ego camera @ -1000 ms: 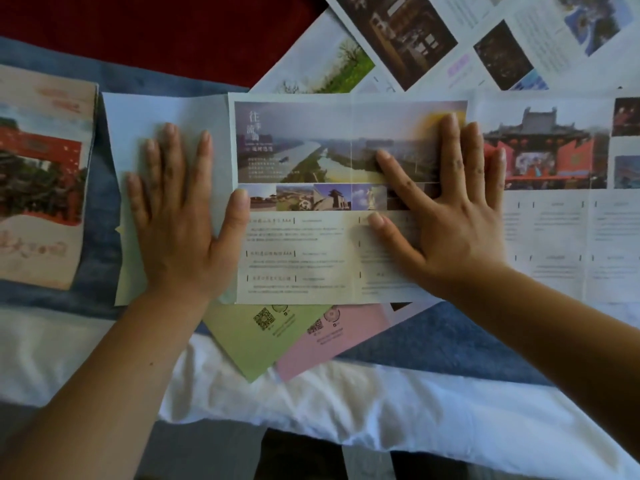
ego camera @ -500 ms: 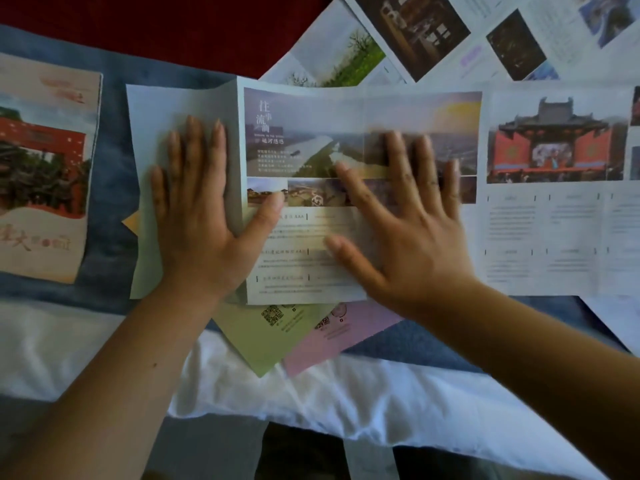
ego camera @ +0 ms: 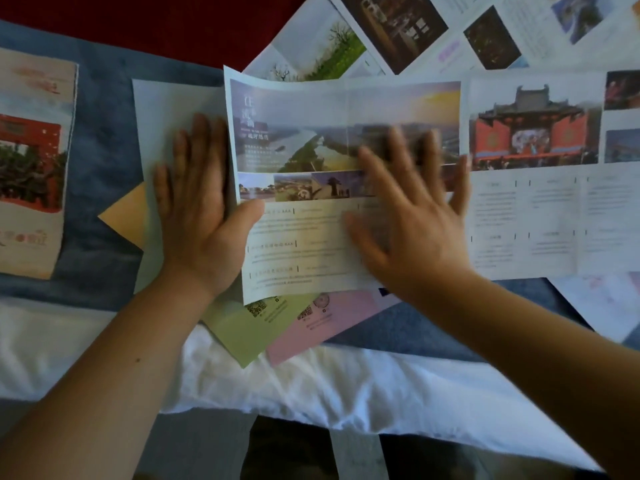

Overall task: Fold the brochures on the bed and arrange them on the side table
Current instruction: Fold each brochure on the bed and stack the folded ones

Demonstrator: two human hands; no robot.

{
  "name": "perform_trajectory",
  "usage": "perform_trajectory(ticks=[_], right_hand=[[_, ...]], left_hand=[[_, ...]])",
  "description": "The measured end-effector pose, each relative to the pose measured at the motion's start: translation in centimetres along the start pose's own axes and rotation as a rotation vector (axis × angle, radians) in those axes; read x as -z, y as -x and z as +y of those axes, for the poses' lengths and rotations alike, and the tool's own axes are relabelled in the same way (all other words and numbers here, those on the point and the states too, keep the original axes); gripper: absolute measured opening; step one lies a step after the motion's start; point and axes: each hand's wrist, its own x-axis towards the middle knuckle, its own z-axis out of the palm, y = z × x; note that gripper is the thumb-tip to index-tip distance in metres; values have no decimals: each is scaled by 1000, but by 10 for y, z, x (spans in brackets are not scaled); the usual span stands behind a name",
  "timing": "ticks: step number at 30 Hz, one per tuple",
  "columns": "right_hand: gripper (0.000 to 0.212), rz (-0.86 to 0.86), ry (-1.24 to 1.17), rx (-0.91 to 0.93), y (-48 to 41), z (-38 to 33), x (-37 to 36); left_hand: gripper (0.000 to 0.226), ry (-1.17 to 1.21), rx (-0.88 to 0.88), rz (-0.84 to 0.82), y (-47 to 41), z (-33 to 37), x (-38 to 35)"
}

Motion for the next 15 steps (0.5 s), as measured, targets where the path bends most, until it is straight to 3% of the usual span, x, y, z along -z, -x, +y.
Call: perform_trajectory(ticks=[3, 7, 15], right_hand=[[76, 32, 56, -119, 8, 47, 15], [75, 2, 101, -120, 19, 97, 22], [74, 85, 86, -116, 20, 106, 5]], left_hand=[[87, -47, -13, 25, 1, 0, -3], [86, -46, -2, 30, 2, 2, -3], [88, -12, -5, 16, 2, 22, -6]])
